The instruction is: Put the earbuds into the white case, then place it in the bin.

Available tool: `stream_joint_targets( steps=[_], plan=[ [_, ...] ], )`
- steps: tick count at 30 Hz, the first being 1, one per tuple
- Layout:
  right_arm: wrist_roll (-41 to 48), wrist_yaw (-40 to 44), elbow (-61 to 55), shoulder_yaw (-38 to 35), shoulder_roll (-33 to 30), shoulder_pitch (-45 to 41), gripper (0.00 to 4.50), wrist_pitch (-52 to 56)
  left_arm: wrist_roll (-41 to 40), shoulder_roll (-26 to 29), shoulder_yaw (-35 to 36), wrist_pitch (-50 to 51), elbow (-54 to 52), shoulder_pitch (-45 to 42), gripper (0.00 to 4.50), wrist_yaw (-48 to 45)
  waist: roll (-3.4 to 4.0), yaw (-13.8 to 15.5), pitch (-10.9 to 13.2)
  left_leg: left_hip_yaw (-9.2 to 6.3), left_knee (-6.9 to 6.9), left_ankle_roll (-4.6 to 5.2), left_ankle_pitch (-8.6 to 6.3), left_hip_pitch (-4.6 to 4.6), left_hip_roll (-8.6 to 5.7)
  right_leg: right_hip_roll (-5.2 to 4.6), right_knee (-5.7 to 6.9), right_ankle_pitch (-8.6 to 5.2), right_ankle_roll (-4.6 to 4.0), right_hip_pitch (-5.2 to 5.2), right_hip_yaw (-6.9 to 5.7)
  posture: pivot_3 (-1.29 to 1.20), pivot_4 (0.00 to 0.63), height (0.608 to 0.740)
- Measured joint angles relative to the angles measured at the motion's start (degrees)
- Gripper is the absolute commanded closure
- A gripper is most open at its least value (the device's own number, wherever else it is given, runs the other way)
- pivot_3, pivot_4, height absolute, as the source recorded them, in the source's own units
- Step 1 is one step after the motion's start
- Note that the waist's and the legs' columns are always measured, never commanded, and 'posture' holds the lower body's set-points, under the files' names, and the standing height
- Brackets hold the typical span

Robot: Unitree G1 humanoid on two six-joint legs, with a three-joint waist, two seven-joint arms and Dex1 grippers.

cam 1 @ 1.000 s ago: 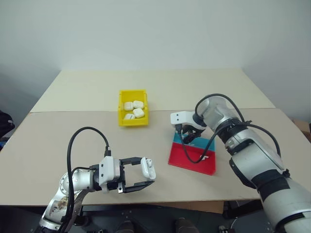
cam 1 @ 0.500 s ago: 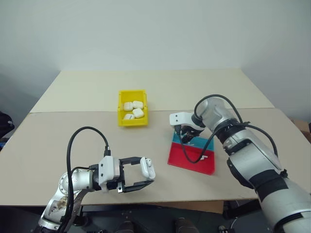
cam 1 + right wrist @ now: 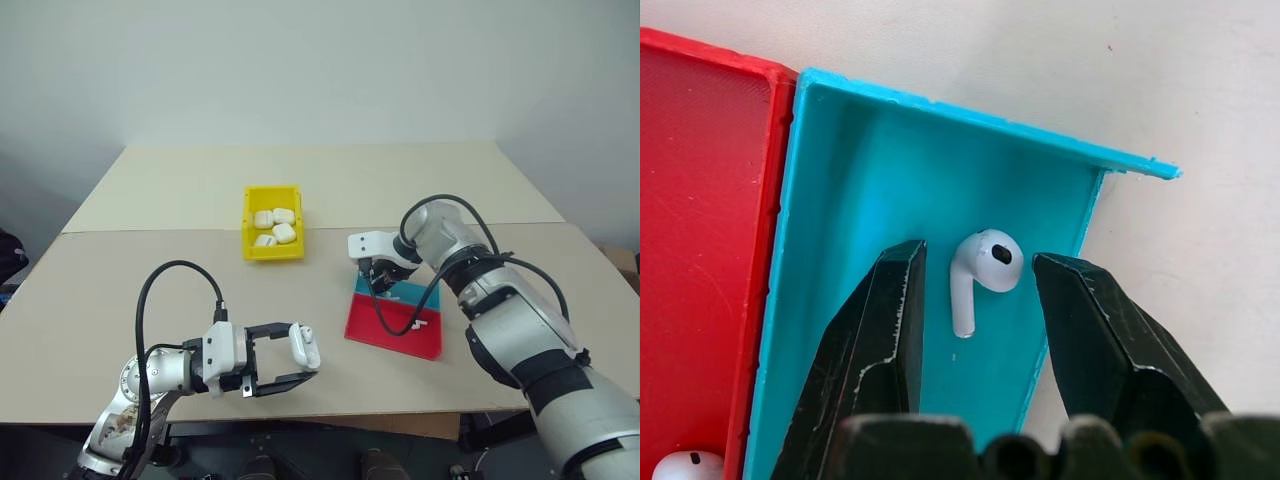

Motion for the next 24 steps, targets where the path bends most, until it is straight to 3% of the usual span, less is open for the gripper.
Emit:
stream_joint_targets(
  steps=[1,11,16,24],
  plan=[
    [-0.1,0.0,0.0,0.0,0.0,0.0,2.97,0.0,0.0,0.0,0.0,0.0,0.0,0.0,1.72,0.0,0.0,0.0,0.0,0.0,0.0,0.0,0.0,0.0,0.0,0.0,0.0,0.0,0.0,0.0,0.0,0.0,0.15,0.74],
    [-0.7,-0.3,0.1,0.0,0.0,0.0,2.97,-1.1,0.1,0.0,0.0,0.0,0.0,0.0,1.72,0.1,0.0,0.0,0.0,0.0,0.0,0.0,0.0,0.0,0.0,0.0,0.01,0.0,0.0,0.0,0.0,0.0,0.15,0.74],
    [-0.9,-0.3,0.4,0.0,0.0,0.0,3.86,-1.3,0.2,0.0,0.0,0.0,0.0,0.0,1.72,0.1,0.0,0.0,0.0,0.0,0.0,0.0,0.0,0.0,0.0,0.0,0.0,0.0,0.0,0.0,0.0,0.0,0.15,0.74],
    [-1.6,-0.3,0.4,-0.2,0.0,0.0,3.86,-1.5,0.2,0.0,0.0,0.0,0.0,0.0,1.72,0.1,0.0,0.0,0.0,0.0,0.0,0.0,0.0,0.0,0.0,0.0,0.0,0.0,0.0,0.0,0.0,0.0,0.15,0.74]
  ],
)
